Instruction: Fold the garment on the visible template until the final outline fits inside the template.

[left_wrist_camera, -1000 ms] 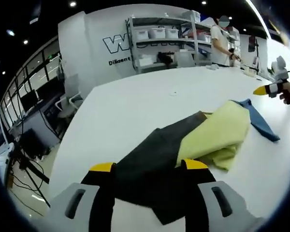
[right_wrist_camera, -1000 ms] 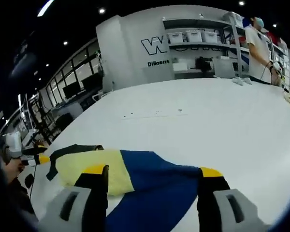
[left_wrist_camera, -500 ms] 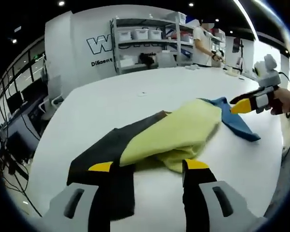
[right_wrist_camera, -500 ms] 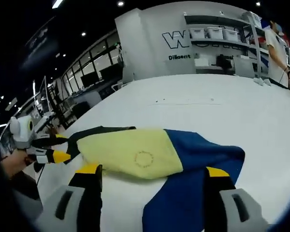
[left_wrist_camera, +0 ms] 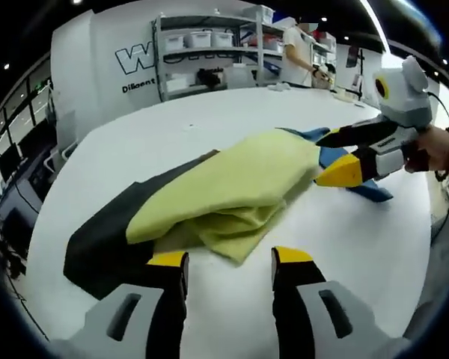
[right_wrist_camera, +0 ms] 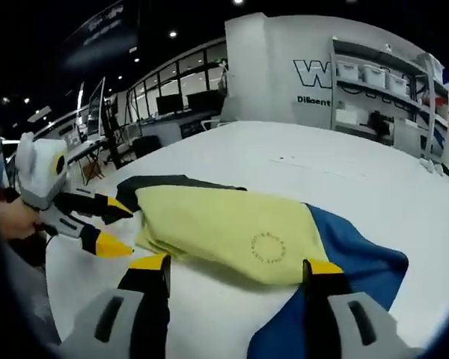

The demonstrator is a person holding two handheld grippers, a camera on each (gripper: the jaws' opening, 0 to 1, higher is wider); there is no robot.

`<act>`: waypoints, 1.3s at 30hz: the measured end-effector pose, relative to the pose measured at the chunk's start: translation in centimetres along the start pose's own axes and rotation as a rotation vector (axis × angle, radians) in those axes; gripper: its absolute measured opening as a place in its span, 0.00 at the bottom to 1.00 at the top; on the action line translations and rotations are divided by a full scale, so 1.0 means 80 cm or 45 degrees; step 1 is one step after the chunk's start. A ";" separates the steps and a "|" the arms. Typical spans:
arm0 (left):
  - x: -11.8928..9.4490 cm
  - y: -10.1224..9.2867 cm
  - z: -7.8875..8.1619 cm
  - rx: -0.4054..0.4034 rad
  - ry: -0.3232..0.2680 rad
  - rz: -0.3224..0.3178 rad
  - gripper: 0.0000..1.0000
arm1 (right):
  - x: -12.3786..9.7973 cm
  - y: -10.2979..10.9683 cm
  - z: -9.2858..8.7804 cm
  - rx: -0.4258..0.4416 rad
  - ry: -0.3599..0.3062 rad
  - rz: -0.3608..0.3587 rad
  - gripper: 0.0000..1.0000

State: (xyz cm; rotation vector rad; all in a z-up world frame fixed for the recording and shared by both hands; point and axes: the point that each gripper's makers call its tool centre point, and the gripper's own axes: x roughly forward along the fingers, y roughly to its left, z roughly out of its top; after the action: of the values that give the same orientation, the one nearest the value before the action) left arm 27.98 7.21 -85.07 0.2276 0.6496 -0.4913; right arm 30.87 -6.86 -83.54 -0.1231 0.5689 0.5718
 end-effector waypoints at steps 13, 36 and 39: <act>0.012 -0.008 -0.003 0.031 0.013 0.008 0.26 | 0.030 0.011 -0.003 -0.173 0.030 0.034 0.48; -0.024 -0.016 0.019 0.012 -0.053 -0.112 0.02 | 0.026 -0.031 0.065 -0.158 -0.027 -0.020 0.00; -0.034 -0.020 0.023 -0.009 -0.067 -0.144 0.02 | 0.031 -0.039 0.076 -0.173 -0.034 -0.042 0.00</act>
State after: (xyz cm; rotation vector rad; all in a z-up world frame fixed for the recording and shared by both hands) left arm 26.28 6.21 -82.05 0.1716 0.6149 -0.6018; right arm 37.12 -6.70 -79.93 -0.2528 0.5009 0.5790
